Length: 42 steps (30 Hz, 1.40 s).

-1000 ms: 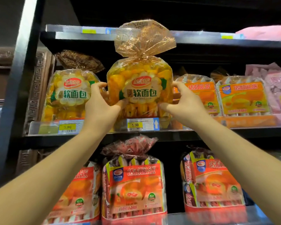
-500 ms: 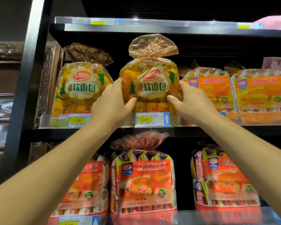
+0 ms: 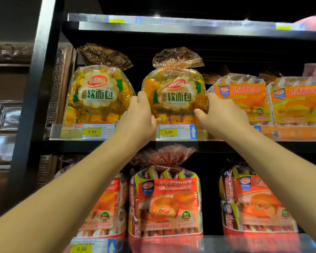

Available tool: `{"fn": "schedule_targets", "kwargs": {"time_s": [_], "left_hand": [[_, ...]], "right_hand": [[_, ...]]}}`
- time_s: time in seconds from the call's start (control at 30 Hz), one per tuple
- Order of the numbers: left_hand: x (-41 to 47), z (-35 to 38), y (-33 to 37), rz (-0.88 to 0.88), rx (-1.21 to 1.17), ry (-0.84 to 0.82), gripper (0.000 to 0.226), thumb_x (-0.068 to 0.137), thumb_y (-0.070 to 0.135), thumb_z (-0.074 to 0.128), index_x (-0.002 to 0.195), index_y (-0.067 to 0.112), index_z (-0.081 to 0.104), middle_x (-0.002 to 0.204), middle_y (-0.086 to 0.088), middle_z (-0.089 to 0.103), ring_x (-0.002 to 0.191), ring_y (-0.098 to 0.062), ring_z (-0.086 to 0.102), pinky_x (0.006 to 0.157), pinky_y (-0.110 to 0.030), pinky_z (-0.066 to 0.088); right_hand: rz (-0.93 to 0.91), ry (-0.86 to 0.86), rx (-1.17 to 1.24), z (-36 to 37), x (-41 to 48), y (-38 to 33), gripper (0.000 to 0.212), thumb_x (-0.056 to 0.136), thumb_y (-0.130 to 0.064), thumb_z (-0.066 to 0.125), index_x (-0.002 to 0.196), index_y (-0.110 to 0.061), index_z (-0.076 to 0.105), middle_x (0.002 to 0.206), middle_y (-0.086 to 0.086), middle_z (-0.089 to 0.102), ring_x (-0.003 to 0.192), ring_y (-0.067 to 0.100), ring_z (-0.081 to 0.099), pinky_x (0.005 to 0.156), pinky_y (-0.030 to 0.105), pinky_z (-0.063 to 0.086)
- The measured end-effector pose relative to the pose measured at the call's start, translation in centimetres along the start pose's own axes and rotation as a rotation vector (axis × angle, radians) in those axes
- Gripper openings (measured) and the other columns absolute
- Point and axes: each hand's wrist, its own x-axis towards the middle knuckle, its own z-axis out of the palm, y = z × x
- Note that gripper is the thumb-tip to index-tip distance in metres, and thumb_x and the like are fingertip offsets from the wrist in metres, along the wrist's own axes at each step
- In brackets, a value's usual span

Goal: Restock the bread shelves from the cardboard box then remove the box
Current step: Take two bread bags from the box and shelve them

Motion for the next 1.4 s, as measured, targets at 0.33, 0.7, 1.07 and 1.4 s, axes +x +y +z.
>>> {"fn": "schedule_targets", "kwargs": {"time_s": [0.33, 0.7, 1.07, 1.4], "left_hand": [[-0.6, -0.5, -2.2, 0.116, -0.023, 0.039, 0.046, 0.102, 0.02, 0.056, 0.146, 0.009, 0.049, 0.145, -0.009, 0.049, 0.135, -0.022, 0.046, 0.108, -0.028, 0.036], [0.3, -5.0, -9.8, -0.128, 0.105, 0.263, 0.071, 0.095, 0.04, 0.064, 0.153, 0.014, 0.032, 0.156, -0.02, 0.025, 0.142, -0.043, 0.028, 0.116, -0.054, 0.032], [1.3, -6.0, -12.6, -0.454, 0.041, -0.022, 0.118, 0.08, 0.081, 0.058, 0.161, 0.015, 0.003, 0.159, -0.027, 0.026, 0.141, -0.047, 0.039, 0.109, -0.061, 0.04], [0.7, -5.4, -12.4, -0.385, 0.149, 0.018, 0.115, 0.079, 0.085, 0.053, 0.158, 0.015, 0.009, 0.154, -0.028, 0.031, 0.137, -0.05, 0.042, 0.108, -0.062, 0.039]], "right_hand": [[0.002, 0.034, 0.028, 0.9, -0.2, 0.1, 0.049, 0.1, -0.05, 0.055, 0.133, -0.015, 0.047, 0.118, 0.009, 0.062, 0.106, 0.034, 0.061, 0.07, 0.038, 0.044], [0.007, 0.032, 0.054, 0.9, -0.4, 0.0, 0.054, 0.096, -0.057, 0.057, 0.124, -0.013, 0.046, 0.105, 0.007, 0.06, 0.093, 0.032, 0.06, 0.065, 0.04, 0.046], [0.03, 0.027, -0.04, 1.1, -0.8, -0.6, 0.054, 0.098, -0.058, 0.055, 0.119, -0.01, 0.043, 0.076, 0.0, 0.042, 0.079, 0.03, 0.053, 0.048, 0.031, 0.029], [0.069, 0.019, -0.028, 1.2, -1.1, -1.3, 0.051, 0.099, -0.054, 0.055, 0.122, -0.01, 0.044, 0.096, 0.007, 0.052, 0.084, 0.03, 0.051, 0.062, 0.038, 0.038]]}}
